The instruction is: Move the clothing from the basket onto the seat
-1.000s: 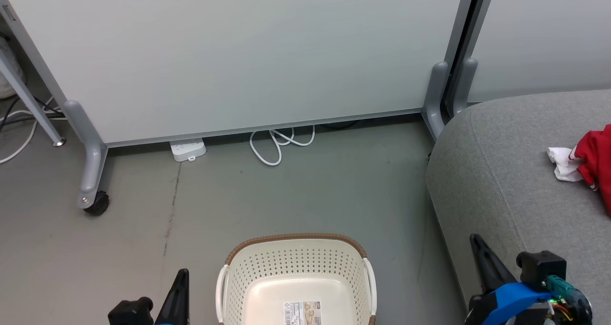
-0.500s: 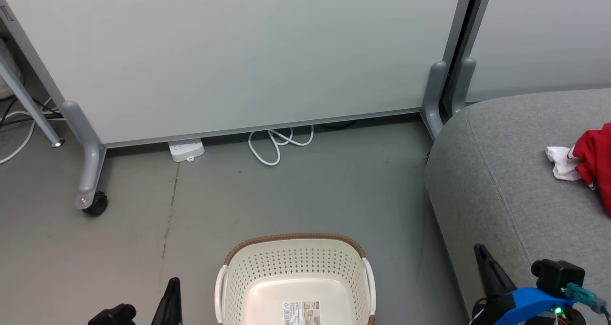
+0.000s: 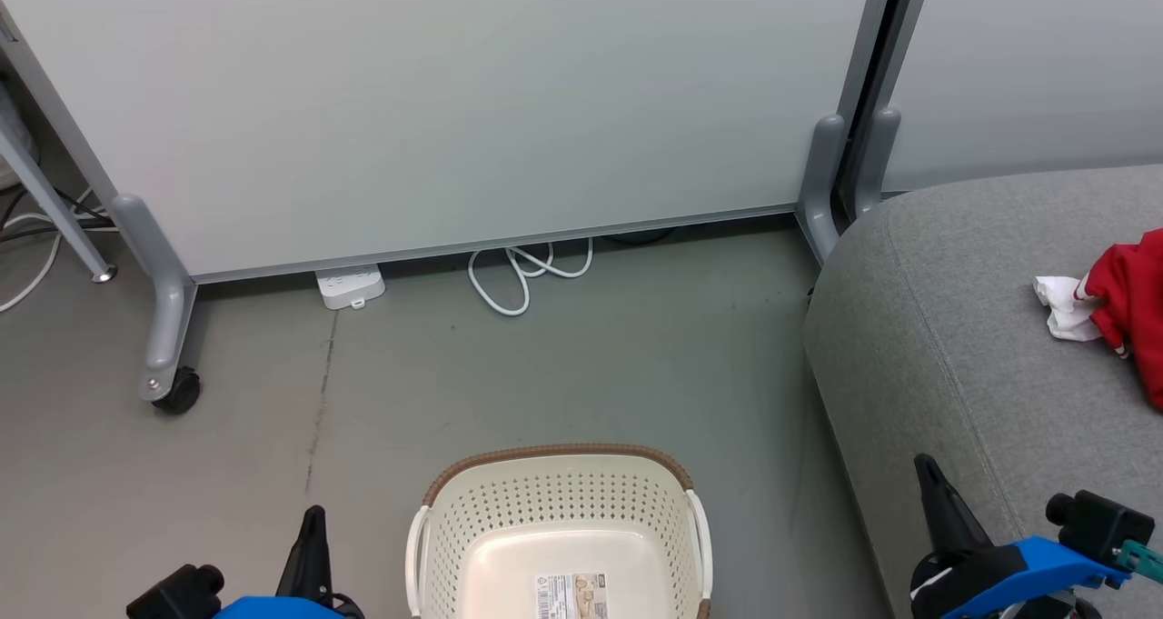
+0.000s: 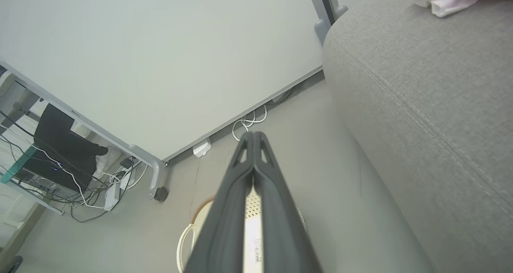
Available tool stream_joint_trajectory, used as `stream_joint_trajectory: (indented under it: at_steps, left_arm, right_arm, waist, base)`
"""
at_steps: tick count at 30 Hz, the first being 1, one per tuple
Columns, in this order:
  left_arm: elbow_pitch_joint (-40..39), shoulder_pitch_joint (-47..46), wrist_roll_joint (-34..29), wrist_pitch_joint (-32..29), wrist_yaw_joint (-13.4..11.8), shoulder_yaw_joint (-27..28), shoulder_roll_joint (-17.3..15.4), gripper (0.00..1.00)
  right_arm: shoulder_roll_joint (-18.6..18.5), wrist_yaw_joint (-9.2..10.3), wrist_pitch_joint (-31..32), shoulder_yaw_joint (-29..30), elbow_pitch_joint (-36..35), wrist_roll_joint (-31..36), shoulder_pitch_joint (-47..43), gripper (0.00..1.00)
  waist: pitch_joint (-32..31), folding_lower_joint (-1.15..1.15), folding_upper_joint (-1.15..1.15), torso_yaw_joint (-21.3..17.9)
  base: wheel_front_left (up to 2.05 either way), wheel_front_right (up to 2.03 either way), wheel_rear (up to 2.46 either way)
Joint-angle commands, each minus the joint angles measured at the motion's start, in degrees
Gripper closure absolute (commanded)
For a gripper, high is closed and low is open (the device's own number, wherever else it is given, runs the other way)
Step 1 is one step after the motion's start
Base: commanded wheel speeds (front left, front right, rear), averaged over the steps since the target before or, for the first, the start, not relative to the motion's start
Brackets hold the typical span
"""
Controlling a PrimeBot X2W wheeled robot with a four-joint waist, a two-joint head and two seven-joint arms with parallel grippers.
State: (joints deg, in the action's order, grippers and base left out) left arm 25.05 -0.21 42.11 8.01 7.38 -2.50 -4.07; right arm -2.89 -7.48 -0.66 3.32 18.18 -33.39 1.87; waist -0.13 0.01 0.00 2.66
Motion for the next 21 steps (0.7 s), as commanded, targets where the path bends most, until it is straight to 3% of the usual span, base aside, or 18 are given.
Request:
stream_joint_trajectory:
  at_steps: [1, 21]
  left_arm:
    - [-1.35, -1.84, 2.37, -0.58, 0.04, 0.7, -0.12, 1.0]
    - [-4.22, -3.25, 16.03, -4.6, 0.08, 3.16, 0.24, 1.0]
  right_arm:
    - [-0.09, -0.01, 0.23, 0.29, -1.08, -2.8, 1.84, 1.0]
    - [-0.07, -0.02, 2.23, 1.16, -2.08, -18.86, 2.69, 1.0]
  waist:
    - [0.0, 0.0, 0.0, -0.05]
    - [0.07, 0.0, 0.0, -0.58]
  base:
    - [0.0, 0.0, 0.0]
    - [0.0, 0.0, 0.0]
